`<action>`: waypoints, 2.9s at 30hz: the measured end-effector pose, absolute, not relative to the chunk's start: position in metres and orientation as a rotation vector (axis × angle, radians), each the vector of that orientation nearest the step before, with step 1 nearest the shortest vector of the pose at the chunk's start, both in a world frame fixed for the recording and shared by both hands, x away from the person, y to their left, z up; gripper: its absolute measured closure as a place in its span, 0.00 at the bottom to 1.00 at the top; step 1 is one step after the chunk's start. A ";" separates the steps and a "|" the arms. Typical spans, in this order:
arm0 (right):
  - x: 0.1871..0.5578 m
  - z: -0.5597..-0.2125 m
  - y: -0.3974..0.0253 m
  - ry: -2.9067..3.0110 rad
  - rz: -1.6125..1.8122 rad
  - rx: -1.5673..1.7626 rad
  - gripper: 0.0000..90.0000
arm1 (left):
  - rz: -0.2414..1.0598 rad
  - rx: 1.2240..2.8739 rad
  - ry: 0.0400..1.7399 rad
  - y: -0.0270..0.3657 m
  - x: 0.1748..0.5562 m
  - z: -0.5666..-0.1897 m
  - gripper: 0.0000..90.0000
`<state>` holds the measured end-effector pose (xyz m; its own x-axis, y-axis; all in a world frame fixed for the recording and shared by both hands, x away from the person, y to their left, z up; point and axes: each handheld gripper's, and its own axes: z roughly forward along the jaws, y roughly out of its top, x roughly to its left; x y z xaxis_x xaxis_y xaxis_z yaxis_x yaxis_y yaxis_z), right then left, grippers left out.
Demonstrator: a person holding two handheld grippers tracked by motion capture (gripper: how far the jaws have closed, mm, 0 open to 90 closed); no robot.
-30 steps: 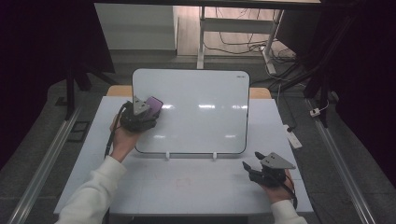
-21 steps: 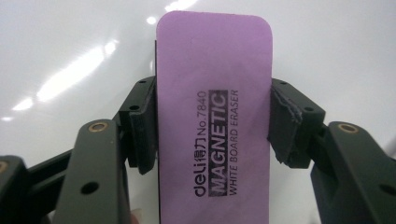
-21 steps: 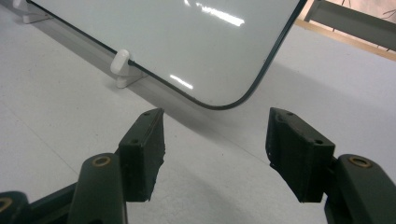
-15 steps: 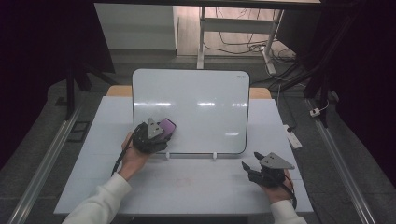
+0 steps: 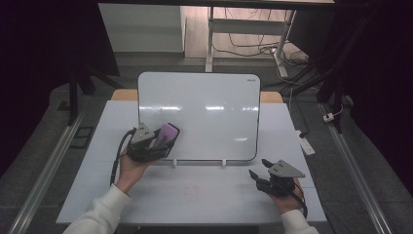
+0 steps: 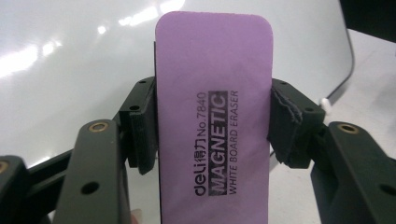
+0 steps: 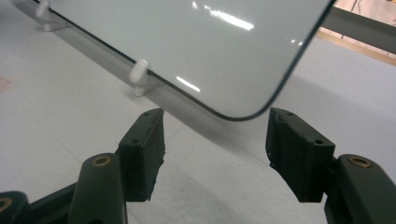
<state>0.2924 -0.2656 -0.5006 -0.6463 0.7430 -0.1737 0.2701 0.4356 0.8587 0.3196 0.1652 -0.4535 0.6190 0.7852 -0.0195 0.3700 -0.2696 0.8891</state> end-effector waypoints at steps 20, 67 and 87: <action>0.281 -0.497 -0.230 2.225 1.236 0.763 0.41 | 0.317 1.864 0.841 0.143 0.312 -0.454 0.45; 0.265 -0.488 -0.136 2.227 1.488 0.806 0.41 | 0.297 1.872 0.743 0.077 0.302 -0.465 0.45; 0.274 -0.491 -0.137 2.234 1.599 1.005 0.63 | 0.322 1.847 0.723 0.069 0.294 -0.469 0.45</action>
<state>0.2735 -0.1370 -0.4905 -0.7431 0.6363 0.2071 0.4012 0.1760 0.8989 0.2940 0.0688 -0.4694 0.7789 0.6162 -0.1164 0.3263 -0.2398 0.9144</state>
